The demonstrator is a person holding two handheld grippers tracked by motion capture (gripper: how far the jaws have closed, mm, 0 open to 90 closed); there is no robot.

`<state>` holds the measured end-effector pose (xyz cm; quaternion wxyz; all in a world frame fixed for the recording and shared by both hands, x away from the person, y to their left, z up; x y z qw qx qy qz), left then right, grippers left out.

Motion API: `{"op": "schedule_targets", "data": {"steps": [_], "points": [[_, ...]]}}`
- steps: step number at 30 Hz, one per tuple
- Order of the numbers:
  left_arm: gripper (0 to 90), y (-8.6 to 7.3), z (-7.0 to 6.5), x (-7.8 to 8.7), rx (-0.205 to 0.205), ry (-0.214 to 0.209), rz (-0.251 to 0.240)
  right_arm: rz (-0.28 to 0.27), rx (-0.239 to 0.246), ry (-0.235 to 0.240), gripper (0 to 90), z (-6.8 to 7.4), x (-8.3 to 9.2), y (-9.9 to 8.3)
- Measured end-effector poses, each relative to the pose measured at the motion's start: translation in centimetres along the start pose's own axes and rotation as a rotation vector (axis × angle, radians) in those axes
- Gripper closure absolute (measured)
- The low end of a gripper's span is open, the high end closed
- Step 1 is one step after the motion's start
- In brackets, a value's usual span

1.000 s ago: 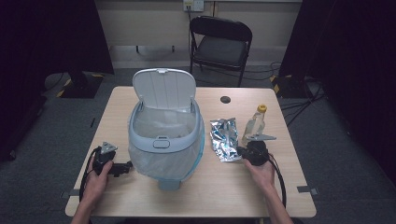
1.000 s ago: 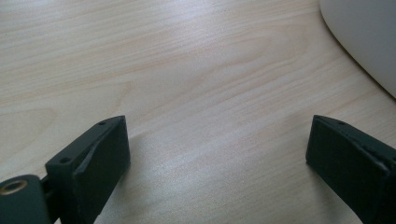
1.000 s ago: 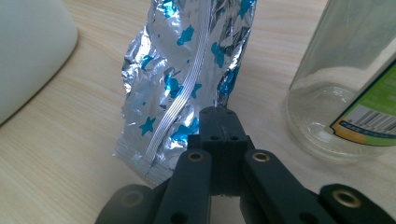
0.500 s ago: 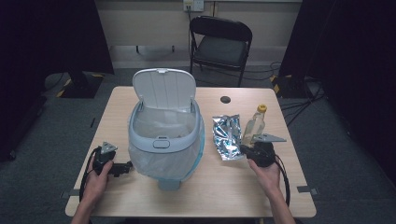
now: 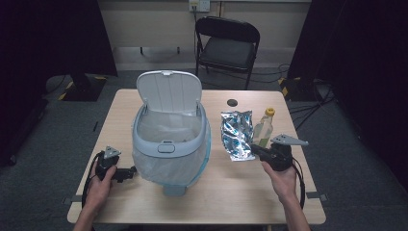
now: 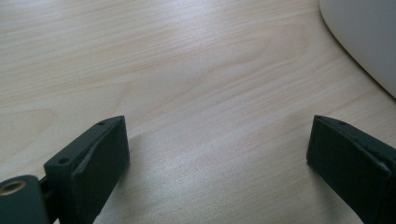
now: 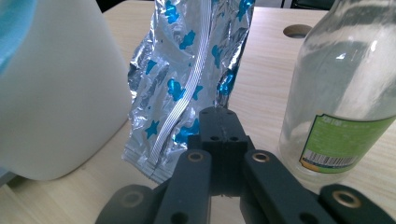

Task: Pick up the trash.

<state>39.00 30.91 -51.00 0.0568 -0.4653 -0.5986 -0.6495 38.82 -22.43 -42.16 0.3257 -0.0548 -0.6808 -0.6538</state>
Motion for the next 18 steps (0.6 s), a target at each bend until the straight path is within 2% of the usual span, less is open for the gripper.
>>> {"op": "schedule_targets", "data": {"steps": [8,18], "points": [[5.5,0.0,0.0,0.0,-0.002,0.000,0.000,-0.018,0.003,0.008,90.0,-0.2,0.8,0.4],[5.5,0.0,0.0,0.0,-0.001,0.000,0.000,-0.076,0.029,0.033,90.0,0.4,2.9,1.9]]}}
Point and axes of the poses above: each handheld gripper's, and its own axes: x roughly backward along the jaws, y roughly out of its top, z roughly to its left, the point moved 1 cm from there along -x, roughly forward along the jaws, and after that the axes turned 12 degrees about -y, right-handed, at the moved point
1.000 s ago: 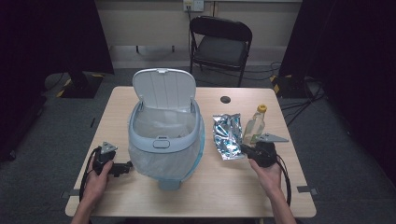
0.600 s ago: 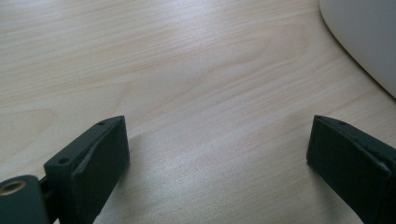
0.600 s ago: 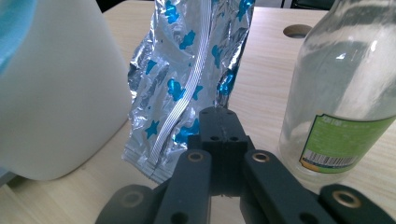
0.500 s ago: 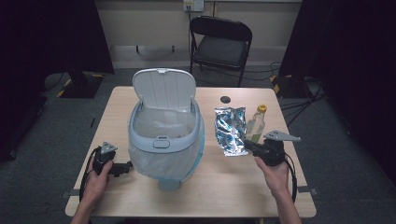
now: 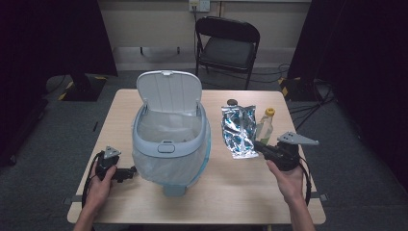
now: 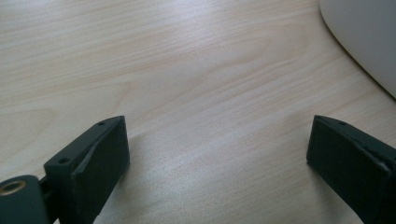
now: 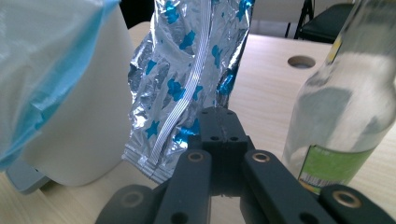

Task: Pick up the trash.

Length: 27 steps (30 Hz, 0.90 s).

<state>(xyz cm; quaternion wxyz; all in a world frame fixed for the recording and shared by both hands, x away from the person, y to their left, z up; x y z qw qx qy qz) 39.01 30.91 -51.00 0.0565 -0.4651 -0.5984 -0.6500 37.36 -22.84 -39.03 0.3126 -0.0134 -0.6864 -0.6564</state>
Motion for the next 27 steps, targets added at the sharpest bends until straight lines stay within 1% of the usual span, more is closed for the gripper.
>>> {"op": "schedule_targets", "data": {"steps": [4,7,10,14,16,20,23,25,27], "points": [[5.5,0.0,0.0,0.0,-0.003,0.001,0.001,-0.030,0.001,0.004,90.0,0.1,1.1,0.8],[5.5,0.0,0.0,0.0,-0.003,0.001,0.001,-0.048,0.004,0.031,90.0,0.4,1.7,1.3],[5.4,0.0,0.0,0.0,-0.003,0.001,0.001,-0.056,0.017,0.038,90.0,0.9,2.3,1.9],[5.5,0.0,0.0,0.0,0.000,0.000,0.000,-0.094,0.031,0.047,90.0,1.3,3.3,2.8],[5.4,0.0,0.0,0.0,0.001,0.000,0.001,-0.104,0.027,0.048,90.0,1.3,3.9,3.2],[5.4,0.0,0.0,0.0,0.000,0.000,0.000,-0.134,0.028,0.071,90.0,1.6,4.7,3.7],[5.5,0.0,0.0,0.0,0.000,0.000,0.001,-0.150,0.032,0.073,90.0,1.7,5.2,4.0],[5.5,0.0,0.0,0.0,0.000,0.000,0.000,-0.165,0.022,0.092,90.0,1.8,5.4,4.3],[5.5,0.0,0.0,0.0,0.001,0.000,0.000,-0.175,0.030,0.097,90.0,2.1,5.7,4.6]]}}
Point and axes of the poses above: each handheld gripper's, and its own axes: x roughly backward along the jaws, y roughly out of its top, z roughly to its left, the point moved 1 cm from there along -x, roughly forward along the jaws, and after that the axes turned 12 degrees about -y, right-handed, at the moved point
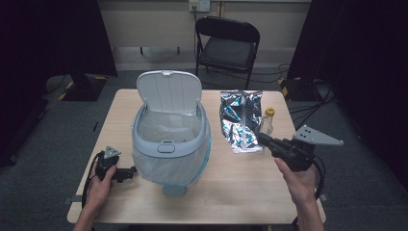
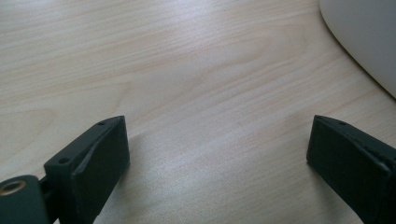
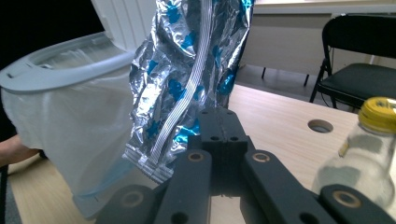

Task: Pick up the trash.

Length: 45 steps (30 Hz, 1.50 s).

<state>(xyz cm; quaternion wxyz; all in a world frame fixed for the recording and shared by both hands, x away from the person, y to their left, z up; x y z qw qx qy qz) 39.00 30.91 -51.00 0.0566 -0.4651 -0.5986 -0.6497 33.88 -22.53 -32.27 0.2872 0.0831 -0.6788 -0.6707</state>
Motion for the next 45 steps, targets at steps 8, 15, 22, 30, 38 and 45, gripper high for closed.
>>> {"op": "schedule_targets", "data": {"steps": [8,15,22,30,38,45], "points": [[5.0,0.0,0.0,0.0,-0.006,-0.001,0.004,-0.052,0.010,0.041,90.0,0.9,0.8,1.6],[5.0,0.0,0.0,0.0,-0.007,0.003,0.004,-0.123,0.029,0.075,90.0,2.0,1.3,3.9],[4.9,0.0,0.1,0.0,-0.010,0.001,0.005,-0.147,0.016,0.113,90.0,2.9,0.2,5.5],[5.0,0.0,0.1,0.0,-0.010,0.001,0.005,-0.170,0.052,0.165,90.0,5.1,-1.6,7.7],[5.0,0.0,0.1,0.0,-0.010,0.001,0.005,-0.154,0.060,0.217,90.0,6.7,-4.8,9.3],[5.0,0.0,0.0,0.0,-0.007,0.008,0.003,-0.148,0.078,0.246,90.0,8.0,-6.8,10.5]]}}
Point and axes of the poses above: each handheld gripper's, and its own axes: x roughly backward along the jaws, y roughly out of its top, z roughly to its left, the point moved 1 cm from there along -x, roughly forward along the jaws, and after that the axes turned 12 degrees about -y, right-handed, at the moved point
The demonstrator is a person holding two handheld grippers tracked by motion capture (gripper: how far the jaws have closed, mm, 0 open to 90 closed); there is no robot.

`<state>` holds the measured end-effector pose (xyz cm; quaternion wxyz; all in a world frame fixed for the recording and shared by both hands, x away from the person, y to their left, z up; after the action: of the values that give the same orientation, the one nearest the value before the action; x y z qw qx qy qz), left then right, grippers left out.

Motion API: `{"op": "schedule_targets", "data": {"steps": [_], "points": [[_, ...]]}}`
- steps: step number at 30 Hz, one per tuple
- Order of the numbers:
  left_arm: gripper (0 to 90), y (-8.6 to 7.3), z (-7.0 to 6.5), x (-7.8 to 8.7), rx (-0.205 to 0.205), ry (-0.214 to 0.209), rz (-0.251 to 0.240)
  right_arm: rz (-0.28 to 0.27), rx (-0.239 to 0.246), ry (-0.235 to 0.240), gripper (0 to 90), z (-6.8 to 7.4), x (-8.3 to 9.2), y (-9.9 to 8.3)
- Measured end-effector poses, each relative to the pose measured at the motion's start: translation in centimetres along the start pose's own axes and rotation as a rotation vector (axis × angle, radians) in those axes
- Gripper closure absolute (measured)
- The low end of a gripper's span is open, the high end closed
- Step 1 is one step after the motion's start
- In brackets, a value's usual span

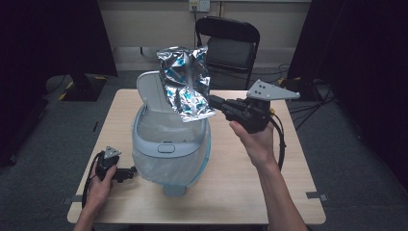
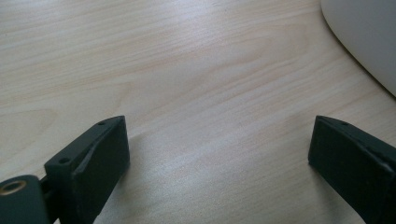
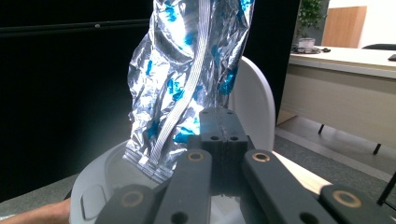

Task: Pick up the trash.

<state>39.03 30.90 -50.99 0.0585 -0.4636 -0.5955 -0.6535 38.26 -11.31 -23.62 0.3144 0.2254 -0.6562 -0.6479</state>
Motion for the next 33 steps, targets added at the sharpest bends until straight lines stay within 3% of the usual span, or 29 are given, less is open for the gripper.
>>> {"op": "schedule_targets", "data": {"steps": [9,17,27,33], "points": [[5.0,0.0,0.0,0.0,0.000,0.000,0.000,0.030,0.025,0.036,90.0,1.4,-3.0,0.3],[5.0,0.0,0.0,0.0,0.000,0.000,0.000,0.097,0.038,0.048,90.0,2.2,-5.4,-1.2],[5.0,0.0,0.0,0.0,0.000,0.000,-0.001,0.138,0.022,0.029,89.6,1.6,-6.1,-2.9],[5.0,0.0,0.0,0.0,-0.001,0.000,0.000,0.151,0.029,0.006,80.5,1.7,-6.4,-3.4]]}}
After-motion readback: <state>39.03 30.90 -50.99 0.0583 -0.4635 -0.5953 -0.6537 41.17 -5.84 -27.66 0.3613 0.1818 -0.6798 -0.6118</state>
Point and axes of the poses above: each handheld gripper's, and its own axes: x roughly backward along the jaws, y roughly out of its top, z roughly to its left, the point moved 1 cm from there along -x, roughly forward along the jaws, and after that the axes turned 12 degrees about -y, right-handed, at the moved point
